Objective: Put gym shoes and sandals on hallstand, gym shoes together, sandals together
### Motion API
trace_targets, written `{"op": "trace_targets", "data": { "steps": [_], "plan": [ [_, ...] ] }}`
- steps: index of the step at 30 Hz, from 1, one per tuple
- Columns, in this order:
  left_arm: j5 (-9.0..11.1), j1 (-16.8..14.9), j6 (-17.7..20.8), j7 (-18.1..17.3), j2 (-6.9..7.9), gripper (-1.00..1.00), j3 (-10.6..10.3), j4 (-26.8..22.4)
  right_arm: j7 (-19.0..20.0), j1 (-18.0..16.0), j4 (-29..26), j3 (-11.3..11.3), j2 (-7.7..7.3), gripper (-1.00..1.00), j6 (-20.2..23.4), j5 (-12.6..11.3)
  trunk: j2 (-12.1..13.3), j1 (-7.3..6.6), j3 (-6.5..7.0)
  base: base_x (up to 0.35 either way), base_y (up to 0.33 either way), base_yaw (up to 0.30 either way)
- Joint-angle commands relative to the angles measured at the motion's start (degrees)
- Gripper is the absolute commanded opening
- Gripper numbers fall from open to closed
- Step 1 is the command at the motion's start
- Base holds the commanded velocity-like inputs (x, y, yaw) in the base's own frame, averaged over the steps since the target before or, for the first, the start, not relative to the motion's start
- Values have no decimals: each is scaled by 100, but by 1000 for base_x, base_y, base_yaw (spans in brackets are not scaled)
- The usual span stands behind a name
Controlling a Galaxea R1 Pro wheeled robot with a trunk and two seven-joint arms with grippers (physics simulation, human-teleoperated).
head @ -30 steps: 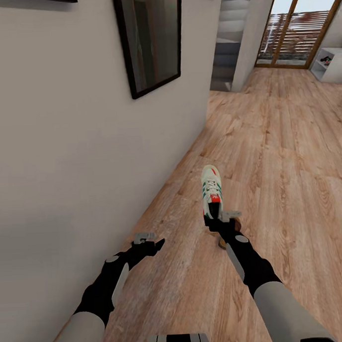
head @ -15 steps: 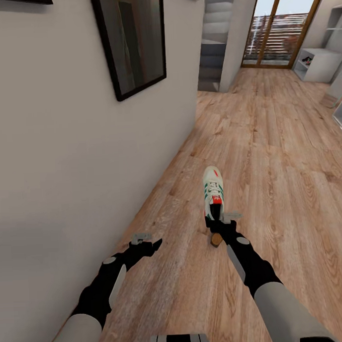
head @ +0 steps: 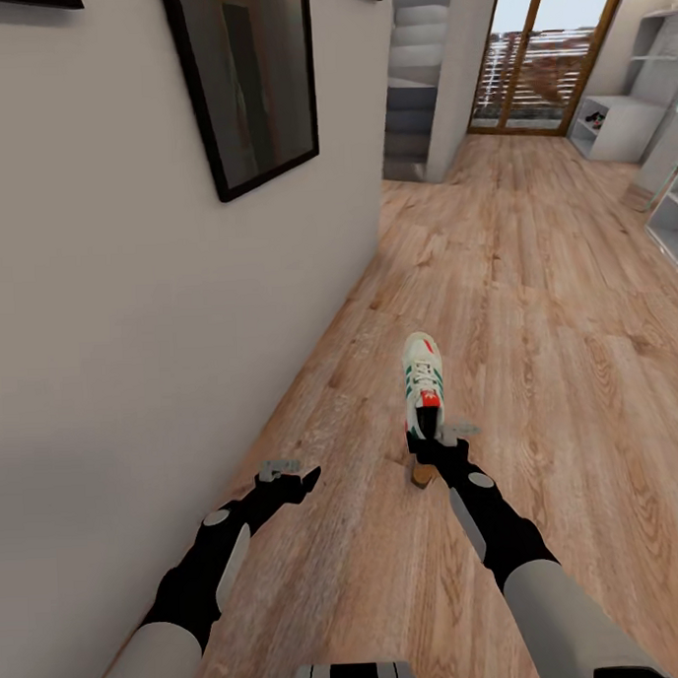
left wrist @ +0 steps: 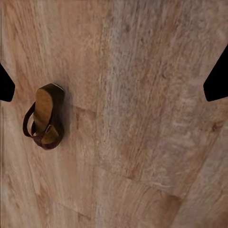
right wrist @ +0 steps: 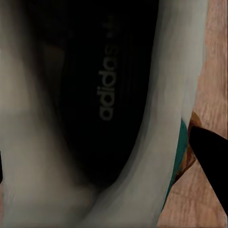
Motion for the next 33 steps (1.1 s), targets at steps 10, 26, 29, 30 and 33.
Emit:
{"op": "trace_targets", "data": {
  "steps": [10, 26, 29, 30, 33],
  "plan": [
    [18, 0, 42, -26, -2, 100, 13, -7, 14, -4, -5, -18, 6, -100, 24, -7, -2, -1, -4, 0, 0, -292],
    [26, 0, 39, -17, 0, 100, 17, -6, 17, -3, -5, -18, 6, -100, 24, -8, -2, -1, -4, 45, 0, -300],
    [27, 2, 39, -17, 0, 100, 20, -6, 17, -1, -5, -18, 6, -100, 24, -8, -2, -1, -4, 251, -42, -300],
    [27, 1, 39, -17, 3, 100, 19, -6, 17, -1, -5, -17, 6, -100, 24, -8, -2, -1, -4, 299, -92, -297],
    [27, 0, 39, -17, 6, 100, 20, -6, 17, 0, -20, -3, 6, -100, 27, -7, -2, -1, -4, 328, -146, -196]
  ]
}}
